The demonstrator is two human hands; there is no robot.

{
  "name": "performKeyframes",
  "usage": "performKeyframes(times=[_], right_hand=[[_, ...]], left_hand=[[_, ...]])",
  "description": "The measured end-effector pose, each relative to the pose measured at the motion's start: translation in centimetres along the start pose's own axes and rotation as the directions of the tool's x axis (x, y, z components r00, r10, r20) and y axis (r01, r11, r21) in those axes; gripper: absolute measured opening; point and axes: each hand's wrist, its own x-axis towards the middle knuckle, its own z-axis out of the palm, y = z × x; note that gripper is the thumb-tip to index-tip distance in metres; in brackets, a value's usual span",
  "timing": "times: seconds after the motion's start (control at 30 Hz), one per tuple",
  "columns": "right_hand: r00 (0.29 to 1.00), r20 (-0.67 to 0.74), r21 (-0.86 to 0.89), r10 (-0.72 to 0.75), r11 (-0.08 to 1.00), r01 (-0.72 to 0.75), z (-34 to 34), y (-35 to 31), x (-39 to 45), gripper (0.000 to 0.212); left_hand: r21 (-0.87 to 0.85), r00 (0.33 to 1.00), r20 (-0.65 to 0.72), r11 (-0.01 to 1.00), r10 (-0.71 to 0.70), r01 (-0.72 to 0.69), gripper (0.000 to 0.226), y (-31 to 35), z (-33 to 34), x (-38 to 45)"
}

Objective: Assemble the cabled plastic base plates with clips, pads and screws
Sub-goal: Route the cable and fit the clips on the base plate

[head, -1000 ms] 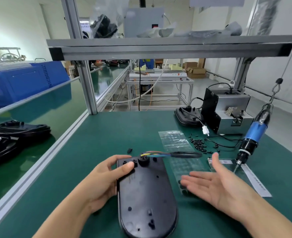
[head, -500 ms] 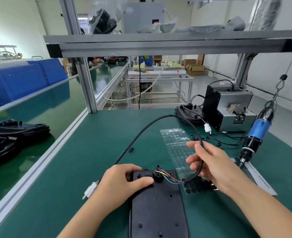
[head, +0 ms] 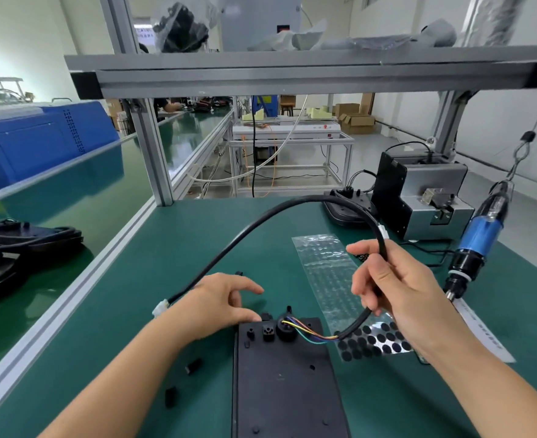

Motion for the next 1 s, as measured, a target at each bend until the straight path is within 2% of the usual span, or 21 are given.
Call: performKeyframes(times=[0.1,0.17,0.27,0.37,0.47,0.57,0.63,0.7,0.77,0.8,0.93,1.0], right_hand=[[0.999,-0.024,-0.009,0.024,1.000,-0.024,0.2,0.2,0.2,0.024],[0.998,-0.038,-0.011,0.043,0.999,-0.043,0.3,0.3,0.5,0.027],[0.997,-0.048,0.011,0.067,0.998,-0.067,0.5,0.6,0.8,0.029],[0.995,-0.054,0.035,0.081,0.996,-0.079,0.4,0.9,1.0,0.026],[0.997,-0.024,0.029,0.075,0.997,-0.074,0.0,1.1,1.0,0.022],[0.998,-0.009,0.021,0.065,0.998,-0.065,0.1,1.4,1.0,0.022],[0.997,-0.019,0.036,0.073,0.997,-0.072,0.3,1.6,1.0,0.023],[0.996,-0.033,0.048,0.079,0.996,-0.077,0.6,1.7,1.1,0.022],[0.996,-0.044,0.058,0.080,0.995,-0.078,0.7,1.8,1.1,0.023],[0.996,-0.047,0.065,0.079,0.995,-0.076,0.6,1.8,1.1,0.023],[0.996,-0.043,0.085,0.076,0.994,-0.072,0.5,1.5,0.9,0.022],[0.997,-0.027,0.089,0.069,0.994,-0.067,0.6,1.2,0.8,0.024]], left_hand=[[-0.006,0.973,0.203,0.994,0.106,-0.107,0.048,0.5,-0.5,1.5],[-0.027,0.955,0.260,0.990,0.142,-0.140,0.045,1.0,-0.3,2.4],[-0.115,0.968,0.200,0.985,0.151,-0.130,0.033,2.0,1.0,3.4],[-0.081,0.992,0.032,0.989,0.124,-0.121,0.029,1.9,0.7,3.1],[0.028,0.992,0.018,0.992,0.124,-0.125,0.029,0.2,-1.9,-0.3],[0.173,0.981,0.191,0.985,-0.031,-0.003,0.046,-2.1,-4.5,-5.3],[0.130,0.918,0.352,0.981,-0.182,0.145,0.062,-2.6,-5.3,-7.8],[0.090,0.873,0.423,0.970,-0.244,0.228,0.079,-2.5,-5.3,-9.0],[0.141,0.880,0.410,0.970,-0.238,0.197,0.087,-2.2,-4.7,-9.1],[0.159,0.893,0.393,0.973,-0.219,0.169,0.084,-1.9,-4.2,-9.0],[0.041,0.955,0.272,0.993,-0.113,0.106,0.051,-1.2,-2.4,-6.6],[0.049,0.977,0.188,0.995,-0.097,0.089,0.041,-0.9,-1.9,-4.4]])
